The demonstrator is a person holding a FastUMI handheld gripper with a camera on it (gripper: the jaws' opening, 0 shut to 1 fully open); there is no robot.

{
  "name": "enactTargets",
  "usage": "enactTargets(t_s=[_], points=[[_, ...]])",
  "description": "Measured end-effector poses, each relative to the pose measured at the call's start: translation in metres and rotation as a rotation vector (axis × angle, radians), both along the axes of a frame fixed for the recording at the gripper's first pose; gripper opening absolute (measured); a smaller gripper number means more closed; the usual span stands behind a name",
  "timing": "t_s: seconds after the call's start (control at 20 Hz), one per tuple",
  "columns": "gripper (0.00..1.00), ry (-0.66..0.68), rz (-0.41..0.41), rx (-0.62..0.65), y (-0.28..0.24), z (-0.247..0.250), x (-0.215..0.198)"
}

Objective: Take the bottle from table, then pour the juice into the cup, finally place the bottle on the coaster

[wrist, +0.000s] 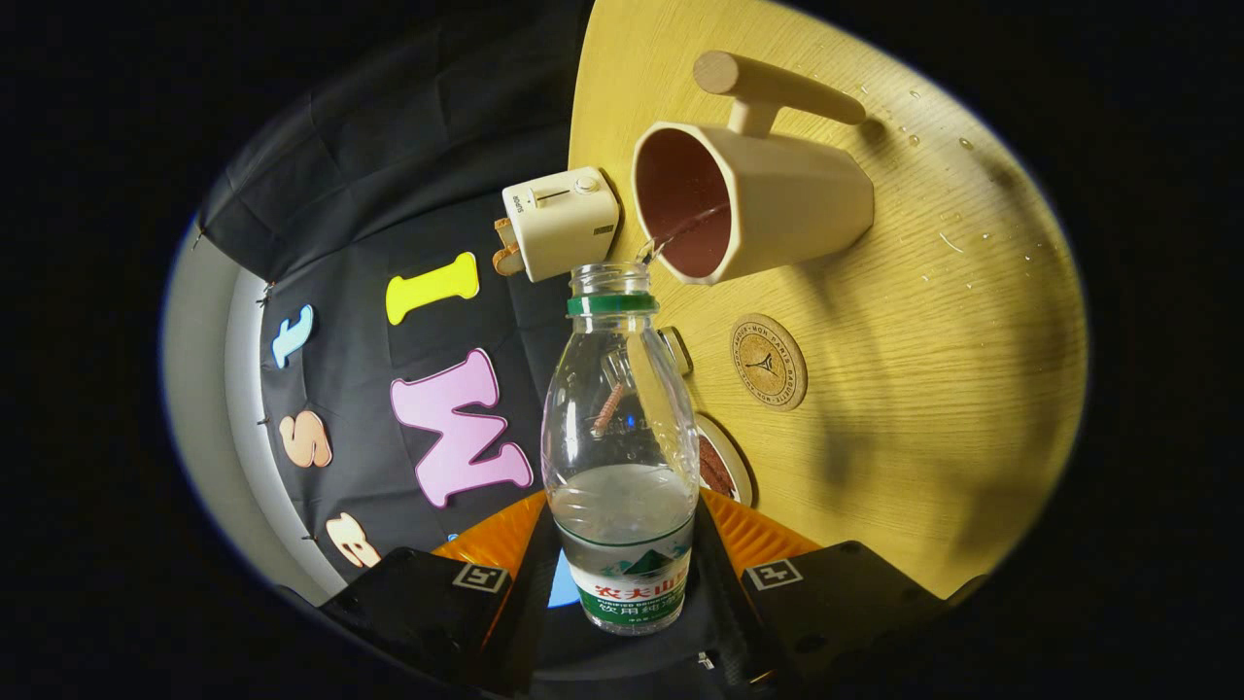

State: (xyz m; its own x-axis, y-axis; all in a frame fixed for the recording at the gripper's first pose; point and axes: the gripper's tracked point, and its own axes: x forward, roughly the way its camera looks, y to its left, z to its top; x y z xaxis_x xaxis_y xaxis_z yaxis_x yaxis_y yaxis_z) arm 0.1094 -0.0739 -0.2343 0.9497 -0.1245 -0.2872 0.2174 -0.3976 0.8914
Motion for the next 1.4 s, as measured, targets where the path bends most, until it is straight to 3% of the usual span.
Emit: enactTargets(t_s=[1.4], points=[[0.73, -0.027, -0.046, 0.113, -0.011, 0.013, 0.006]])
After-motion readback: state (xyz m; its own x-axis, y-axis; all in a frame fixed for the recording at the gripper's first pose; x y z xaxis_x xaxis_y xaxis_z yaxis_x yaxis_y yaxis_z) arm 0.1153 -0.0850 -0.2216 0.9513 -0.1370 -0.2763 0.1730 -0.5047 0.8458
